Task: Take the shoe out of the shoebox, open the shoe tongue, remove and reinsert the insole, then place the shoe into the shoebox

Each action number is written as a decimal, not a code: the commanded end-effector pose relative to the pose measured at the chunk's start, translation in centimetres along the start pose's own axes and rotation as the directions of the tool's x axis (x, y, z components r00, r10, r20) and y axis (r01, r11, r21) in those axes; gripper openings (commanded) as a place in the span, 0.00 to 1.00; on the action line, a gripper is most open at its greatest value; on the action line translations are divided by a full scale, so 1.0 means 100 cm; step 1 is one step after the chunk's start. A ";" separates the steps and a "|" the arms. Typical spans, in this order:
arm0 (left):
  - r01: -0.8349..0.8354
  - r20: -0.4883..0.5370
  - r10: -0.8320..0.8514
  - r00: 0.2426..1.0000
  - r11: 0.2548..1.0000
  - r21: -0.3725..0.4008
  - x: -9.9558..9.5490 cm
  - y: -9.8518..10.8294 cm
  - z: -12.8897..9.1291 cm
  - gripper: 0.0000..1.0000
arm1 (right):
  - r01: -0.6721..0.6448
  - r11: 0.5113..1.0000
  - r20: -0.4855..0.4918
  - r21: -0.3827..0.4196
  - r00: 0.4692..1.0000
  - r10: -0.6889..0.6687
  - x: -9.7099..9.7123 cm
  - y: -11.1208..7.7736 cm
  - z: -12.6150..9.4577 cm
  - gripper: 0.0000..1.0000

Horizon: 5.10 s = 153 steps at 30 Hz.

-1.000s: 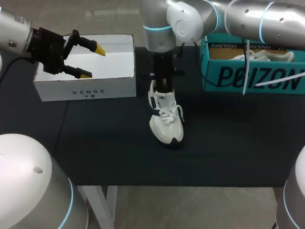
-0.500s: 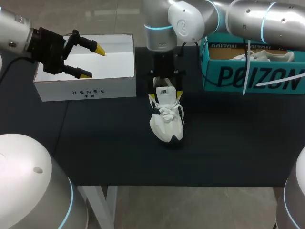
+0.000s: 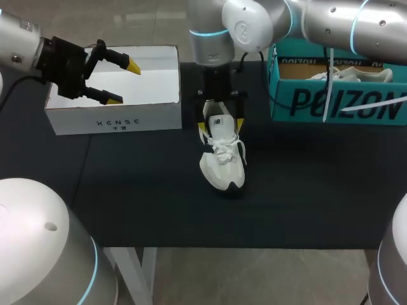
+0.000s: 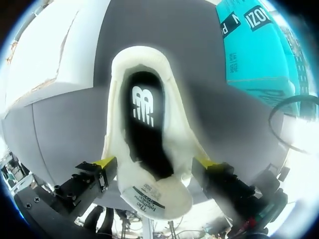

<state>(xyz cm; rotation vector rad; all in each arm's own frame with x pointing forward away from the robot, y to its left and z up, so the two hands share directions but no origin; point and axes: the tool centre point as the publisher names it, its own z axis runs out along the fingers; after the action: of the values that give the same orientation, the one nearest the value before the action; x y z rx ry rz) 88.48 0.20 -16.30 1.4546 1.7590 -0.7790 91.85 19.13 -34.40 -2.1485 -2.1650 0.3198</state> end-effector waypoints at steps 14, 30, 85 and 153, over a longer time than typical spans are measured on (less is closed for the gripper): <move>0.000 -0.004 0.000 1.000 1.000 0.000 0.000 0.000 0.000 1.00 | -0.008 0.997 0.000 -0.072 1.000 0.008 -0.005 -0.051 -0.033 0.50; 0.000 -0.004 0.000 1.000 1.000 0.000 0.000 0.000 0.000 1.00 | 0.014 0.994 0.020 -0.109 1.000 -0.011 -0.011 -0.042 -0.019 0.00; 0.000 -0.004 0.000 1.000 1.000 0.000 0.000 0.000 0.000 1.00 | 0.971 -0.071 0.181 -0.230 -0.029 -0.983 0.030 0.006 -0.071 0.00; 0.000 -0.004 0.000 1.000 1.000 0.000 0.000 0.000 0.000 1.00 | 1.000 0.020 0.233 -0.018 0.023 -0.972 -0.008 0.109 -0.051 0.00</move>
<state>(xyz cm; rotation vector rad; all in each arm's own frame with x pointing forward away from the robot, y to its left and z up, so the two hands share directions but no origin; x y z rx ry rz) 88.47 0.20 -16.30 1.4545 1.7590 -0.7790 105.12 19.70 -35.74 0.0023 -3.1462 0.1102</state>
